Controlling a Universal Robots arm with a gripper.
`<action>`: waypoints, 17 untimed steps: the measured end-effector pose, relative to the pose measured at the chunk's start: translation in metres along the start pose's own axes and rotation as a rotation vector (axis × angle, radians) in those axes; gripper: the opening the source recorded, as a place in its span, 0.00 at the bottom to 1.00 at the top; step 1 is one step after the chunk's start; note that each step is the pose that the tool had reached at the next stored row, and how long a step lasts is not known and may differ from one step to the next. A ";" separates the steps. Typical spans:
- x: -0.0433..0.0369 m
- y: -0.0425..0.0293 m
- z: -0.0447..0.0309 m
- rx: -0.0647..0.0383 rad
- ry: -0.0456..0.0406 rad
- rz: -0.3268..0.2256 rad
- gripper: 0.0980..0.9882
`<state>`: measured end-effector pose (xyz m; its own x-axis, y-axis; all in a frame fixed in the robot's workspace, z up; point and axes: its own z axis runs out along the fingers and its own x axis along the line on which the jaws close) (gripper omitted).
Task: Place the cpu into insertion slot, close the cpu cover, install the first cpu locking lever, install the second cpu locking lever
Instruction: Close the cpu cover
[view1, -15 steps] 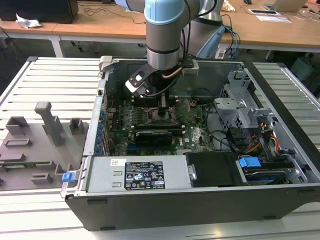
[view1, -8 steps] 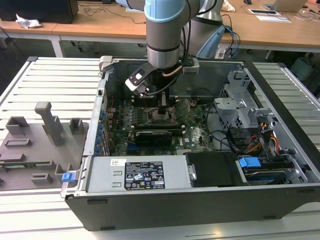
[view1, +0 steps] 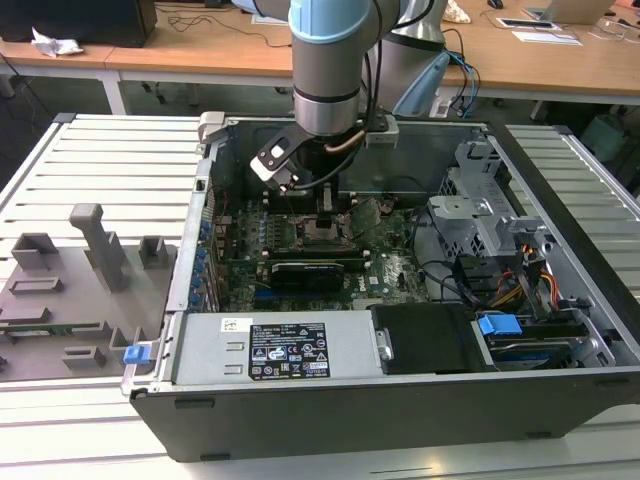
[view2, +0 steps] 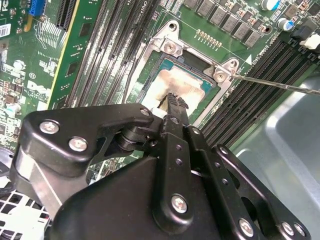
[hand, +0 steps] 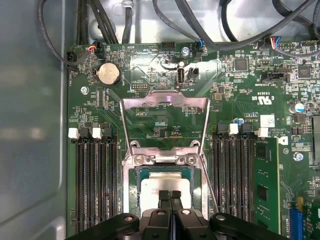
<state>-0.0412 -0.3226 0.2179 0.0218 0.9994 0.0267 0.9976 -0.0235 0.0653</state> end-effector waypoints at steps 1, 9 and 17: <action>0.0000 0.0000 -0.0002 0.000 0.0000 0.000 0.01; 0.0001 0.0035 -0.0021 0.003 -0.0002 0.000 0.01; 0.0007 0.0148 -0.0126 0.010 -0.0004 0.000 0.01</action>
<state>-0.0272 -0.3226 0.2315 0.0221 0.9994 0.0264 0.9982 -0.0235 0.0548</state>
